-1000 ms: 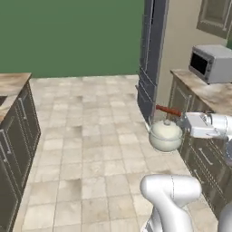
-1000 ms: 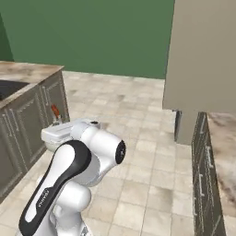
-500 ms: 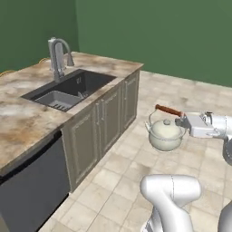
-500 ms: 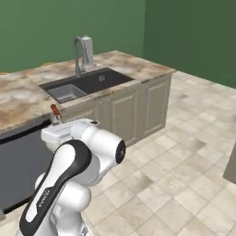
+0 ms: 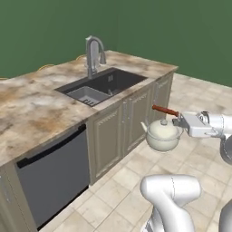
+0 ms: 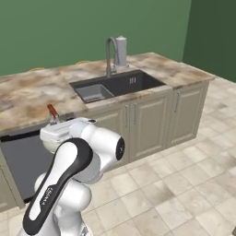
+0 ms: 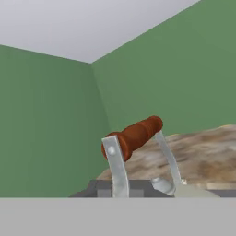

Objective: Open the cabinet, pick the kettle from the cabinet, and place it in the sink.

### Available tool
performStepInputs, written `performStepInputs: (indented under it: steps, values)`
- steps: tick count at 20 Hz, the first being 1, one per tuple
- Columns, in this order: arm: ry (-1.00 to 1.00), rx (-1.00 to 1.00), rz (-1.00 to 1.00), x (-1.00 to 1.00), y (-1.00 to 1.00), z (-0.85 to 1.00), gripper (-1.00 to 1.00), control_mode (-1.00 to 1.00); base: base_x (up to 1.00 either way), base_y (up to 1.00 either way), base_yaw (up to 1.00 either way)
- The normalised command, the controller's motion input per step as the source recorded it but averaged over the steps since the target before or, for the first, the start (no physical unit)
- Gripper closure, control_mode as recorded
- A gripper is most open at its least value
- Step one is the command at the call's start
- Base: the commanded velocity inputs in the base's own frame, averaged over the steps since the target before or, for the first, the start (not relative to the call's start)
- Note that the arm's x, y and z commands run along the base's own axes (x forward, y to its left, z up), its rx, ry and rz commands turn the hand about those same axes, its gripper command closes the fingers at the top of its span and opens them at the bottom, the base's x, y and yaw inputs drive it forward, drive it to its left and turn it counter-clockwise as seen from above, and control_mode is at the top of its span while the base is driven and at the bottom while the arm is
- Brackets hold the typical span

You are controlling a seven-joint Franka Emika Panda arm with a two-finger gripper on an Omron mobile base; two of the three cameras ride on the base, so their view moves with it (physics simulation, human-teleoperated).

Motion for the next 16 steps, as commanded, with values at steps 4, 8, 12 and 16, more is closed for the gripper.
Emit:
performStepInputs:
  steps: [4, 8, 12, 16]
  values:
    - [0.0, 0.0, 0.0, 0.0, 0.0, 0.0, 1.0, 1.0, 0.63, -0.17, 0.0]
    - [0.0, 0.0, 0.0, 0.0, 0.0, 0.0, 1.0, 1.0, 0.64, -0.19, 0.01]
    - [0.0, 0.0, 0.0, 0.0, 0.0, 0.0, 1.0, 1.0, 0.65, -0.19, 0.01]
    - [0.0, 0.0, 0.0, 0.0, 0.0, 0.0, 1.0, 1.0, 0.65, -0.18, 0.03]
